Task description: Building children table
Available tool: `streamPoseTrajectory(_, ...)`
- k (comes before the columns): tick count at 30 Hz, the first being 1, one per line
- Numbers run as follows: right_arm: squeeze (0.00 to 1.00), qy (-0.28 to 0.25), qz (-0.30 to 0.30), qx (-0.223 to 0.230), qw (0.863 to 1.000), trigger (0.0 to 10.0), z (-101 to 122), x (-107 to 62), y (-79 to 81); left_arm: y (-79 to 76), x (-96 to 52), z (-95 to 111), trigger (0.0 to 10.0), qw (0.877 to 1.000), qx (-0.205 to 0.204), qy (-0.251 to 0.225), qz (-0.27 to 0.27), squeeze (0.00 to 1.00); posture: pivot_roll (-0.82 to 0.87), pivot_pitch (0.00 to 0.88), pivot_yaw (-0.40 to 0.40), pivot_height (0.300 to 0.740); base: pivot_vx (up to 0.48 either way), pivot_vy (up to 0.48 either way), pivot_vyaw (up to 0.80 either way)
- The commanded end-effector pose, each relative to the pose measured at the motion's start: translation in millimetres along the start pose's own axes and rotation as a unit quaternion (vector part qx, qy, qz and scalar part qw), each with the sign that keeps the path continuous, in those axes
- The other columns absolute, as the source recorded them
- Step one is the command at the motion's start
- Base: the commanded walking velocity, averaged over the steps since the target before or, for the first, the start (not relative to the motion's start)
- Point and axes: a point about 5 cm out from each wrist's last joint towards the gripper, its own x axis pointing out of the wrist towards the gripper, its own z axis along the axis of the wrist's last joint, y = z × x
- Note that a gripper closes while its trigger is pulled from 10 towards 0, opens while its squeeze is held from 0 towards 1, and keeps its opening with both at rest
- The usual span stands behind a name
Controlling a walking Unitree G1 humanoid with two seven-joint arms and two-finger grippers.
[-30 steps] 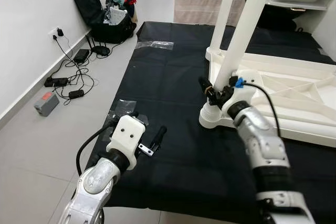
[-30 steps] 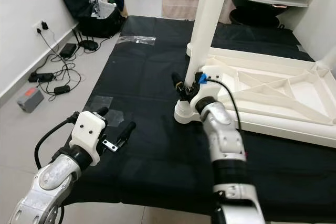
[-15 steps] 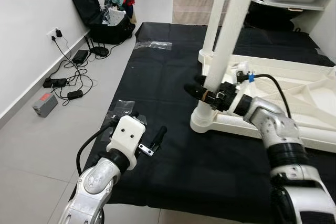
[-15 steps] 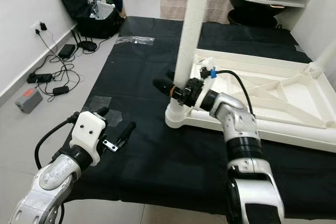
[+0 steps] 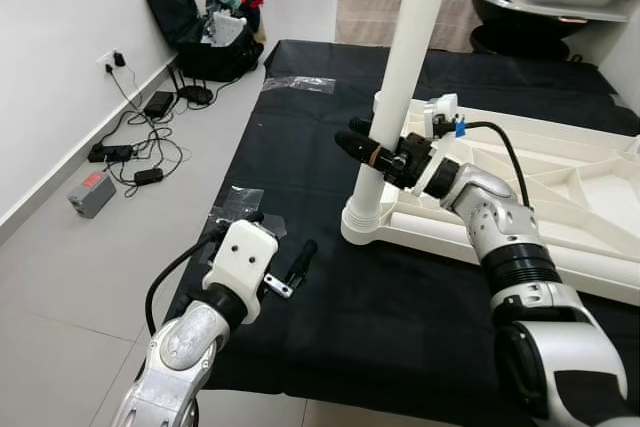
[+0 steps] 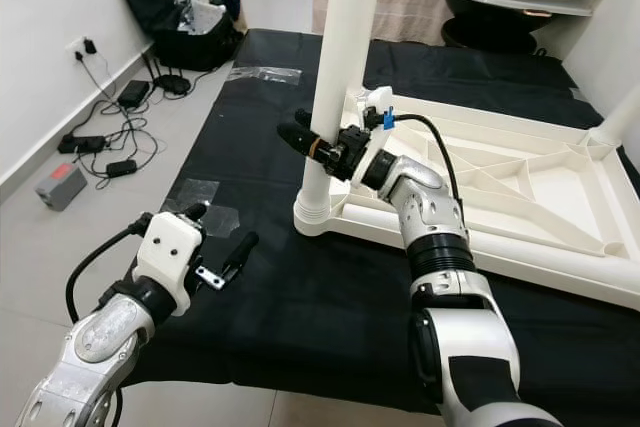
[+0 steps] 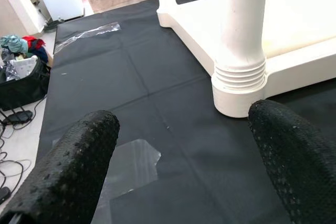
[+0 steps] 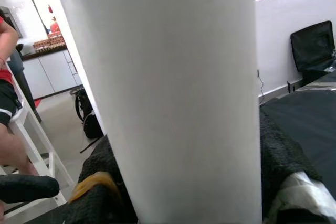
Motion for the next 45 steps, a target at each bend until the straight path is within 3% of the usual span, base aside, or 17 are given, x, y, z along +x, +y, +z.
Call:
streamPoseTrajectory(1,0.0,0.004,-0.032,0.018,0.999,0.0,-9,-3.8,-2.9,-2.1,-0.4,-3,10.0,1.0,-0.001,0.007,-0.004,0.0,0.13,0.105,-0.047,0.74,0.0,0.0,0.0)
streamPoseTrajectory(5,0.0,0.033,-0.228,-0.047,0.972,0.0,-17,-14.2,-15.8,-2.2,1.0,-3,10.0,1.0,-0.002,0.005,-0.004,0.0,0.12,0.104,-0.043,0.74,0.0,0.0,0.0)
streamPoseTrajectory(7,0.0,0.033,-0.228,-0.047,0.972,0.0,-17,-14.2,-15.8,-2.2,1.0,-3,10.0,1.0,-0.002,0.005,-0.004,0.0,0.12,0.104,-0.043,0.74,0.0,0.0,0.0)
streamPoseTrajectory(10,0.0,0.041,-0.403,-0.061,0.912,0.0,-26,-28.2,-17.4,-1.9,1.8,-4,10.0,1.0,-0.001,0.005,-0.005,0.0,0.11,0.098,-0.041,0.74,0.0,0.0,0.0)
streamPoseTrajectory(11,0.0,0.041,-0.403,-0.061,0.912,0.0,-26,-28.2,-17.4,-1.9,1.8,-4,10.0,1.0,-0.001,0.005,-0.005,0.0,0.11,0.098,-0.041,0.74,0.0,0.0,0.0)
streamPoseTrajectory(16,0.0,0.022,-0.566,-0.048,0.823,0.0,-45,-39.8,16.9,-1.7,2.8,-4,10.0,1.0,-0.001,0.004,-0.004,0.0,0.11,0.108,-0.045,0.74,0.0,0.0,0.0)
streamPoseTrajectory(21,0.0,-0.002,-0.621,0.004,0.784,0.0,-49,-30.6,36.3,-1.5,1.3,-4,10.0,1.0,-0.001,0.005,-0.003,0.0,0.11,0.116,-0.051,0.74,0.0,0.0,0.0)
streamPoseTrajectory(24,0.0,0.0,-0.619,0.008,0.786,0.0,-49,-24.4,41.9,-1.2,1.1,-4,10.0,1.0,-0.002,0.006,-0.001,0.0,0.11,0.117,-0.048,0.74,0.0,0.0,0.0)
streamPoseTrajectory(25,0.0,-0.001,-0.61,0.009,0.793,8.0,-49,-21.3,44.2,-1.4,1.0,-4,10.0,1.0,-0.003,0.006,0.0,0.0,0.11,0.119,-0.048,0.74,0.0,0.0,0.0)
streamPoseTrajectory(26,0.0,-0.004,-0.6,0.01,0.8,10.0,-48,-18.8,47.1,-1.7,1.1,-5,10.0,1.0,-0.003,0.006,-0.001,0.0,0.11,0.119,-0.049,0.74,0.0,0.0,0.0)
streamPoseTrajectory(29,0.0,-0.011,-0.574,0.003,0.819,10.0,-45,-16.1,49.1,-2.1,1.6,-5,10.0,1.0,-0.005,0.006,0.0,0.0,0.11,0.12,-0.05,0.74,0.0,0.0,0.0)
streamPoseTrajectory(30,1.0,-0.013,-0.57,-0.012,0.822,10.0,-43,-18.0,49.8,-2.2,1.8,-5,10.0,1.0,-0.005,0.005,-0.001,0.0,0.1,0.121,-0.048,0.74,0.0,0.0,0.0)
streamPoseTrajectory(35,1.0,-0.033,-0.553,-0.061,0.83,10.0,-33,-27.0,42.7,-3.4,2.0,-5,10.0,1.0,-0.005,0.006,-0.003,0.0,0.1,0.118,-0.05,0.74,0.0,0.0,0.0)
streamPoseTrajectory(36,0.63,-0.038,-0.546,-0.085,0.833,10.0,-29,-30.9,37.2,-3.6,1.8,-6,10.0,1.0,-0.005,0.006,-0.003,0.0,0.1,0.115,-0.046,0.74,0.0,0.0,0.0)
streamPoseTrajectory(37,0.0,-0.051,-0.537,-0.095,0.836,10.0,-24,-34.8,31.6,-3.6,1.8,-6,10.0,1.0,-0.005,0.007,-0.003,0.0,0.1,0.113,-0.045,0.74,0.0,0.0,0.0)
streamPoseTrajectory(40,0.0,-0.059,-0.527,-0.1,0.842,10.0,-20,-37.1,27.4,-3.5,1.8,-6,10.0,1.0,-0.005,0.007,-0.003,0.0,0.09,0.114,-0.039,0.74,0.0,0.0,0.0)
streamPoseTrajectory(45,0.0,-0.039,-0.377,-0.069,0.923,10.0,-17,-40.1,11.1,-5.5,4.0,-6,10.0,1.0,-0.008,0.007,-0.01,0.0,0.09,0.127,-0.037,0.74,0.0,0.0,0.0)
